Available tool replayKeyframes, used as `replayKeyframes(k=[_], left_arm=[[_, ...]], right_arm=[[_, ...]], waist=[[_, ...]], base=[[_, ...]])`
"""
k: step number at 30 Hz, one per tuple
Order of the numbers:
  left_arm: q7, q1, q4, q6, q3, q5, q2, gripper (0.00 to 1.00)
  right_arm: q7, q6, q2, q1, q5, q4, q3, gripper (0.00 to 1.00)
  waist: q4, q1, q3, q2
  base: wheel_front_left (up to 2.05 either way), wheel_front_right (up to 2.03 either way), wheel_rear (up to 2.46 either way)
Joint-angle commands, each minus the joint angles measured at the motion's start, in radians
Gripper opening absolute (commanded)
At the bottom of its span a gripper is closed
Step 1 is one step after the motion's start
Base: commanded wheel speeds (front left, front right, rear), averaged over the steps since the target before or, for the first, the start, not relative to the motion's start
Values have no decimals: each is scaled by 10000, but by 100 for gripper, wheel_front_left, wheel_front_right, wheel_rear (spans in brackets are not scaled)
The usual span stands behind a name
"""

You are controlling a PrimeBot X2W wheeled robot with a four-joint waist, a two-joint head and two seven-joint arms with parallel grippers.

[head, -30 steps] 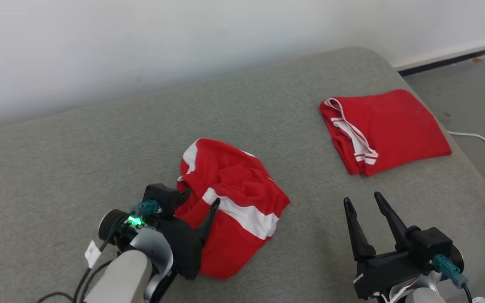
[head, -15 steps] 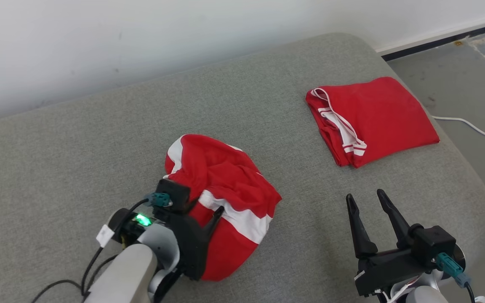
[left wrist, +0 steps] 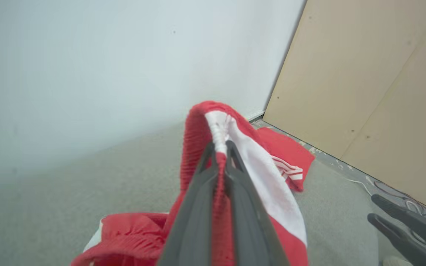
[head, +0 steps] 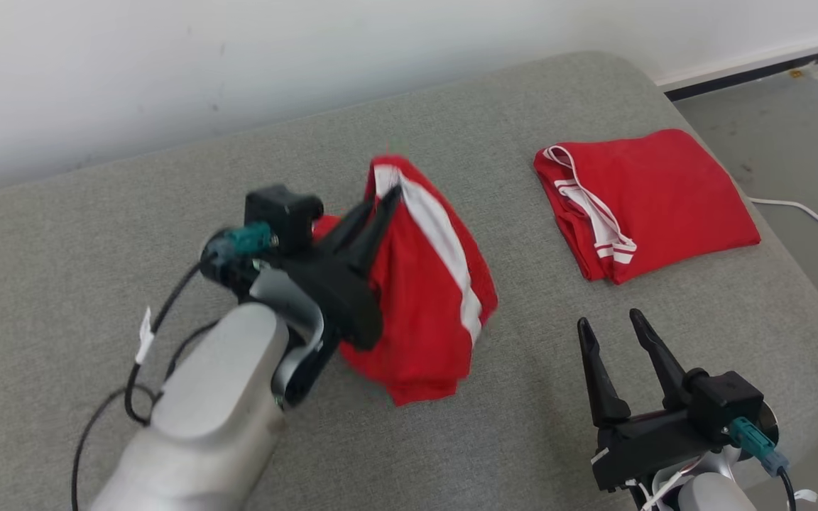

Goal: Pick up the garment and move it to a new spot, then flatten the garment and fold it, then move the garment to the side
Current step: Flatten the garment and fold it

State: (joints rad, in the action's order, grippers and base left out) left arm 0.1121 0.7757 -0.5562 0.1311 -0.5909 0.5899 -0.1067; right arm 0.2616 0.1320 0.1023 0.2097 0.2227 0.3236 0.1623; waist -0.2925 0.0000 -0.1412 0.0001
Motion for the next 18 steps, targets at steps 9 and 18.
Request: replayKeyframes(k=[9,18], left_arm=[[954,1778,-672,-229,502,734,491,0],[941,-221,-269,-428,123,868,-361,0]], right_arm=[[43,-29,-67,33,26,-34,-47,100],[43,-29,-56,-264,-81,-172,-428,100]], waist=[[-265,0,-119,-1],[683,0,-222,-1]], base=[[0,0,0],[0,0,0]])
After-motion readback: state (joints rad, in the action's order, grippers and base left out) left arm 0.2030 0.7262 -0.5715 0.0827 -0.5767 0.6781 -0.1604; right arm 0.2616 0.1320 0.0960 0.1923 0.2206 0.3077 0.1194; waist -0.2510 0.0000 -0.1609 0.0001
